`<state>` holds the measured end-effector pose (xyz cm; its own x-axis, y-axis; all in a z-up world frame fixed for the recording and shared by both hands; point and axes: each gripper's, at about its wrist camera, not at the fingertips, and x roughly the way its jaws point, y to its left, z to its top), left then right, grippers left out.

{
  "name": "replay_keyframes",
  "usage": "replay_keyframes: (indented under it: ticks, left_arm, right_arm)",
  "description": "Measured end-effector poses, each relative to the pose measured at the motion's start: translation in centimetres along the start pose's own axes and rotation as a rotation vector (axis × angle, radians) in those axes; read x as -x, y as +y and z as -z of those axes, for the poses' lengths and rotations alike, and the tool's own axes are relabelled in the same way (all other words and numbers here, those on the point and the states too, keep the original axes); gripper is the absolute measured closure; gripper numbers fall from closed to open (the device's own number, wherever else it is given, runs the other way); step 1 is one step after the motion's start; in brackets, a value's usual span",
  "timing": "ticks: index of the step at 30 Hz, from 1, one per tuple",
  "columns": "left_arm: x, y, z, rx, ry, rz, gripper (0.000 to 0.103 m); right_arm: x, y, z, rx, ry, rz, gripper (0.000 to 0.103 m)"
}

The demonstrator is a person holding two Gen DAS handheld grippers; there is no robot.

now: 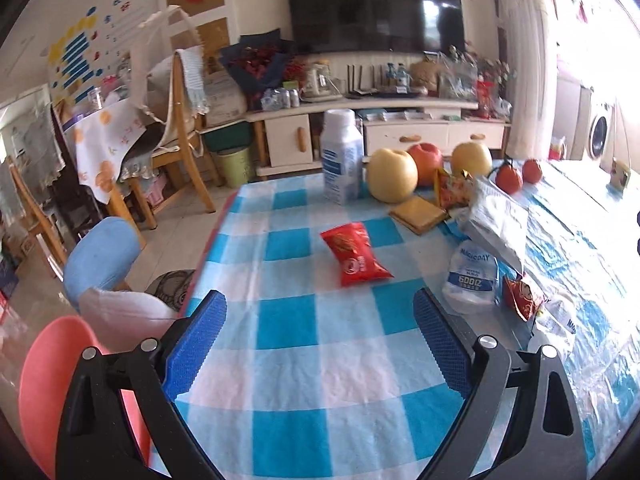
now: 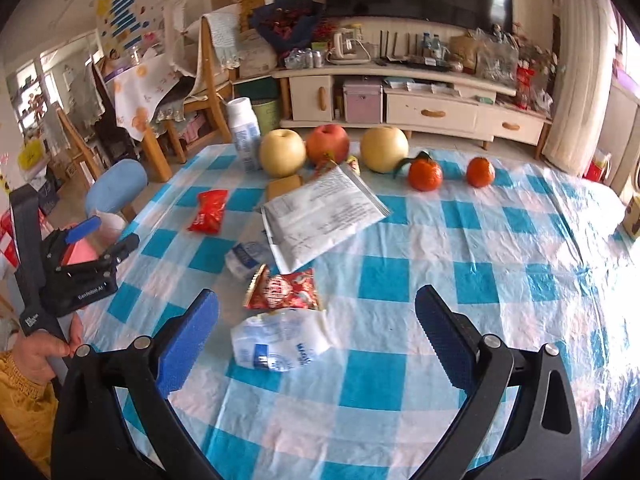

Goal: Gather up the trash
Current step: 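Grasp the red snack bag with the left tool while the right tool grasps the flat white packet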

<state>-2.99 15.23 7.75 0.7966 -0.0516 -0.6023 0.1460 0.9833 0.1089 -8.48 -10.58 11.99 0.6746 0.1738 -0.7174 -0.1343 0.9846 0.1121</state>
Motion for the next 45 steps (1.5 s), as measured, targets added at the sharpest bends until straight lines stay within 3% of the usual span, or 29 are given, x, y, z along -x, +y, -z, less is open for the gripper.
replay_keyframes:
  ticks: [6,10,14,16,17,23,32,37,41,45]
  left_arm:
    - [-2.6,-0.8,-1.1,0.036,0.040,-0.008,0.009]
    - [-4.4,-1.3,-1.7,0.070,0.062,0.000,0.009]
    - [-6.4,-2.4,-2.5,0.042,0.069,-0.030,0.009]
    - [-7.6,-2.6,-2.8,0.050,0.087,-0.040,0.009]
    - [-8.3,-2.6,-2.9,0.062,0.103,-0.041,0.009]
    - [-11.4,-1.7,-3.0,0.131,0.171,-0.056,0.024]
    - [-14.3,-1.1,-3.6,0.189,0.214,-0.041,0.036]
    - [-15.2,-0.9,-3.9,0.209,0.230,-0.025,0.042]
    - [-15.3,-1.0,-4.0,0.203,0.233,-0.016,0.053]
    - [-15.3,-1.0,-4.0,0.213,0.232,0.001,0.064]
  right_arm:
    - [-1.1,-2.3,-1.1,-0.090,0.005,-0.054,0.004]
    - [-3.2,-4.6,-2.0,-0.278,0.060,-0.183,0.004]
    - [-6.5,-6.9,-2.3,-0.458,0.123,-0.296,0.006]
    - [-7.6,-7.3,-2.4,-0.501,0.140,-0.324,0.027]
    - [-8.5,-7.4,-2.5,-0.523,0.158,-0.342,0.030]
    - [-12.0,-7.7,-3.3,-0.617,0.215,-0.430,0.030]
    - [-15.6,-8.1,-3.4,-0.684,0.276,-0.382,0.030]
    - [-16.6,-8.1,-3.2,-0.712,0.261,-0.432,0.030]
    - [-17.2,-7.6,-3.3,-0.717,0.235,-0.462,0.031]
    - [-18.0,-7.7,-3.2,-0.744,0.223,-0.480,0.040]
